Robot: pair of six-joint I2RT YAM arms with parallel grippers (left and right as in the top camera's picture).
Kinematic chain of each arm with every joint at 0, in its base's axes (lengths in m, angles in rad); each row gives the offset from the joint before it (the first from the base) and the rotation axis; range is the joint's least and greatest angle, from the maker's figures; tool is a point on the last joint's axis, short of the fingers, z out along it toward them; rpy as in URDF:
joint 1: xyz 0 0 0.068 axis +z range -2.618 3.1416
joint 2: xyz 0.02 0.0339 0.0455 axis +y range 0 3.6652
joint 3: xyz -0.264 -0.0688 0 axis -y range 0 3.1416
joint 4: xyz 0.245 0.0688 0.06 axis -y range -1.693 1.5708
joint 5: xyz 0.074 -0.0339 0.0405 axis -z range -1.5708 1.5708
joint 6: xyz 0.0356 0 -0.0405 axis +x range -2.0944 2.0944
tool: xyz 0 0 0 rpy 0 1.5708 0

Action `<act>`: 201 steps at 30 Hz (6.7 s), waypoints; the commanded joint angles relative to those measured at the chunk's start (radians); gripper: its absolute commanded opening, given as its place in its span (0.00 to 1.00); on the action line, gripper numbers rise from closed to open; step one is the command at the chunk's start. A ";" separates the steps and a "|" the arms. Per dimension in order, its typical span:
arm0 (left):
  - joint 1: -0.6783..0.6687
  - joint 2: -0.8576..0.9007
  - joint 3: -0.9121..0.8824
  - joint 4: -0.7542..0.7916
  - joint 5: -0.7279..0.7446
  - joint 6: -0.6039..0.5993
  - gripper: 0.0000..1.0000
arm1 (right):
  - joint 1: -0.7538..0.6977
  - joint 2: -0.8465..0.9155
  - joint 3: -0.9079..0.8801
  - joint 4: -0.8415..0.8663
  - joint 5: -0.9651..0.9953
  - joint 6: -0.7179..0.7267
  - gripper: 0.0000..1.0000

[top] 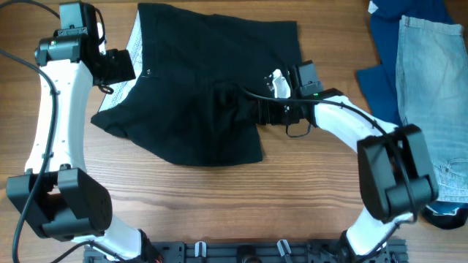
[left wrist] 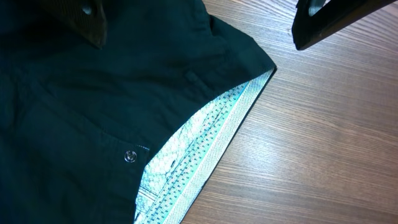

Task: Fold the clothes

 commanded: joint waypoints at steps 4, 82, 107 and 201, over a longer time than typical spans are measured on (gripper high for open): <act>0.001 -0.003 -0.001 0.000 0.013 0.008 0.95 | 0.003 0.035 -0.011 0.031 0.129 0.055 0.61; -0.155 0.439 0.001 0.298 0.362 0.237 0.06 | -0.257 -0.269 0.213 -0.487 0.192 -0.285 0.99; 0.002 0.229 0.001 0.253 0.076 0.270 0.04 | -0.256 -0.269 0.213 -0.474 0.192 -0.282 1.00; 0.211 -0.125 -0.897 0.566 0.185 -0.684 0.04 | 0.335 -0.316 -0.275 -0.315 0.615 0.787 0.42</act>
